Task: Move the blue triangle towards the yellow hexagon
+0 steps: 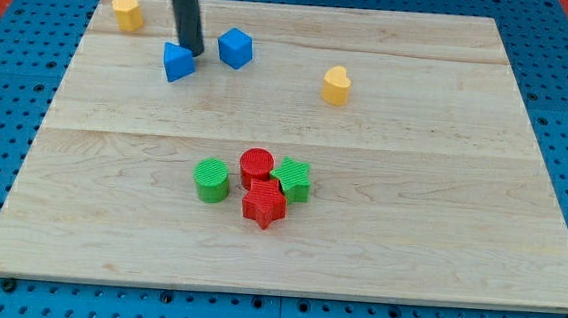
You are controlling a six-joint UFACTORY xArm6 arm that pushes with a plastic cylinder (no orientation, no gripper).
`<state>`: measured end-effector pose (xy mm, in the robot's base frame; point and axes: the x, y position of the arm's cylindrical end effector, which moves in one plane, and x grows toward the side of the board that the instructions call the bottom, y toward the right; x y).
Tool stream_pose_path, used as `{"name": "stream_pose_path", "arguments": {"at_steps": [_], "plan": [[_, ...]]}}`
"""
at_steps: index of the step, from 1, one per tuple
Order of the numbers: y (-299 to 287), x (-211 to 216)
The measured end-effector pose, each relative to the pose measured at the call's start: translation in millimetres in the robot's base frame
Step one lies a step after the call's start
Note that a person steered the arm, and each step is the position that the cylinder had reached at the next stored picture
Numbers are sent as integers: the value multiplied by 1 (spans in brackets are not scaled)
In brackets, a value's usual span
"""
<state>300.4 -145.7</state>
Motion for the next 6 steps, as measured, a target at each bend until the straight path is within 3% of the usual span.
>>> {"name": "stream_pose_path", "arguments": {"at_steps": [2,4,6], "plan": [[53,82],[-35,0],[-47,-16]]}}
